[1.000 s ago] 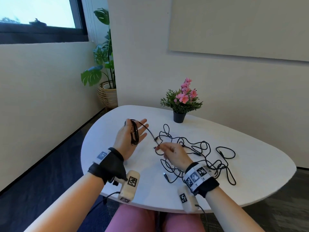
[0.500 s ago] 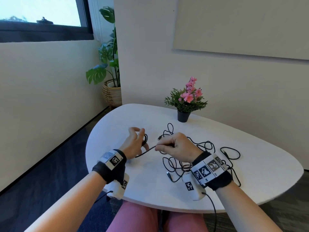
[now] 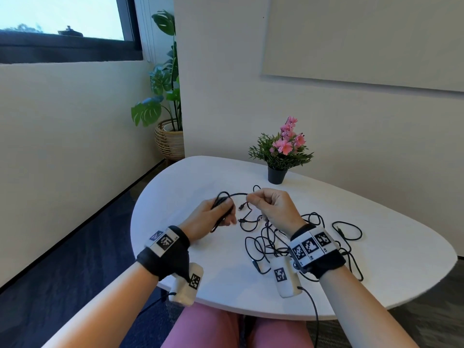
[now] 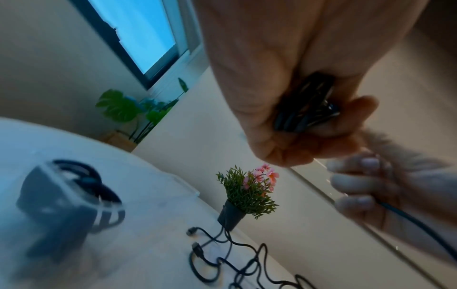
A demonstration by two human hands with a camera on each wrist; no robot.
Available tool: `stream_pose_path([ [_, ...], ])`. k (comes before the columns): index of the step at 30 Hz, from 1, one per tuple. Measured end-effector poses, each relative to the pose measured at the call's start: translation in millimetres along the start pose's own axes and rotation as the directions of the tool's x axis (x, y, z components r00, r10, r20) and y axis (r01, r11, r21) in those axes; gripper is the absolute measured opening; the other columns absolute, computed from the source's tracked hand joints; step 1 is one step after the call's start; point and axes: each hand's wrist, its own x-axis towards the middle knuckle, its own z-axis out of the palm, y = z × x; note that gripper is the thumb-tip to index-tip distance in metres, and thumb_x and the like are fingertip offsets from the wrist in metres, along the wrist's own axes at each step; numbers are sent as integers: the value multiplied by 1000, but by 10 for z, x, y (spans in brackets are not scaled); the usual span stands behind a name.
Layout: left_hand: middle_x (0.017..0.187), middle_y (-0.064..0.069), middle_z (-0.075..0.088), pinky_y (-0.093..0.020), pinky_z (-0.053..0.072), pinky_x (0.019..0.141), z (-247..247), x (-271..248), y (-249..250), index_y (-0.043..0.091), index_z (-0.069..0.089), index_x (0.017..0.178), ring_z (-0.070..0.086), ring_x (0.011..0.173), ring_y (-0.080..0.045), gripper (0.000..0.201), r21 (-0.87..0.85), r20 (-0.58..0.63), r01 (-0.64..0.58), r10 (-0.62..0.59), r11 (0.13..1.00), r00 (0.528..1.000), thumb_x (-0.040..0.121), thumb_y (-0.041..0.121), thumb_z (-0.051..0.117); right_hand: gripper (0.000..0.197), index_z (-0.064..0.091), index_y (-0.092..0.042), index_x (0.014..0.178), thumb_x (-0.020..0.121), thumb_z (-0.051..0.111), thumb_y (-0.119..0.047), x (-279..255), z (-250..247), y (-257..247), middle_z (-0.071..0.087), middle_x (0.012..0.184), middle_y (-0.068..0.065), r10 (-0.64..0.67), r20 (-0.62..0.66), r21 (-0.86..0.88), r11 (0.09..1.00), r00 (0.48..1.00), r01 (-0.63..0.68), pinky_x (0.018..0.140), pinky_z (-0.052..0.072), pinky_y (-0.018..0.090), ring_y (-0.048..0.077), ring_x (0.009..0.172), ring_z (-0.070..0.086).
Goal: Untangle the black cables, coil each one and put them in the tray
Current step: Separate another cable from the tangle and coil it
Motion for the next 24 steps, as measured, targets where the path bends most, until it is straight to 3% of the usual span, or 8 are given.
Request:
stream_pose_path([
  [3,117,-3,67,-36,48,98,-22,-4,-62,5,60,115,59,115,-11,40,-176,-36,18,-25,984,999,102,29,32,12,62,-8,85,90,59,-19,-44,66,34,46,51,-1,77,62,93,992,995,-82,44,38,21,11,42,38],
  [6,135,-4,56,-39,39,107,8,0,-87,3,54,124,50,127,-14,47,-315,-71,-7,-16,949,997,102,33,26,14,58,-9,87,95,52,-18,-100,200,76,42,58,0,162,149,110,978,975,-179,40,41,21,5,41,37],
  [9,132,-9,58,-40,36,108,8,28,-11,5,55,107,51,126,-17,46,-486,-183,-88,-3,870,983,103,35,21,24,58,-15,81,99,43,-22,-166,279,175,44,58,-3,218,215,-44,976,952,-214,39,37,21,6,39,36],
  [12,119,-10,65,-45,42,103,-60,84,48,8,55,100,58,119,-23,45,-588,-289,-156,-26,794,957,104,36,19,32,64,-17,81,100,40,-28,-226,301,262,47,59,-5,136,253,-286,956,958,-60,49,35,22,2,43,40],
  [15,85,-5,64,-50,54,82,-100,112,75,9,52,95,69,87,-23,38,-644,-364,-160,-116,749,924,103,36,27,32,69,-17,89,99,42,-30,-258,342,227,52,64,-5,122,357,-417,908,926,41,62,38,22,4,60,49],
  [17,74,-1,56,-32,54,56,-113,124,77,13,47,99,56,57,-12,32,-586,-426,-118,-181,801,887,102,40,31,33,71,-17,93,98,43,-34,-269,368,166,52,63,-6,152,429,-453,889,890,66,61,38,21,5,62,50],
  [19,73,0,53,-19,33,40,-146,154,57,15,44,102,37,48,-9,33,-441,-489,-69,-175,895,855,100,45,33,34,72,-20,93,97,45,-39,-274,379,105,48,53,-8,155,471,-480,871,869,105,55,35,21,3,53,46],
  [24,70,2,61,-21,32,45,-197,127,-58,11,59,94,42,52,-13,55,242,-463,81,42,967,885,100,47,17,22,74,-20,91,91,55,-33,-172,254,-24,51,45,-18,109,432,-561,810,895,172,54,32,19,-4,48,48],
])
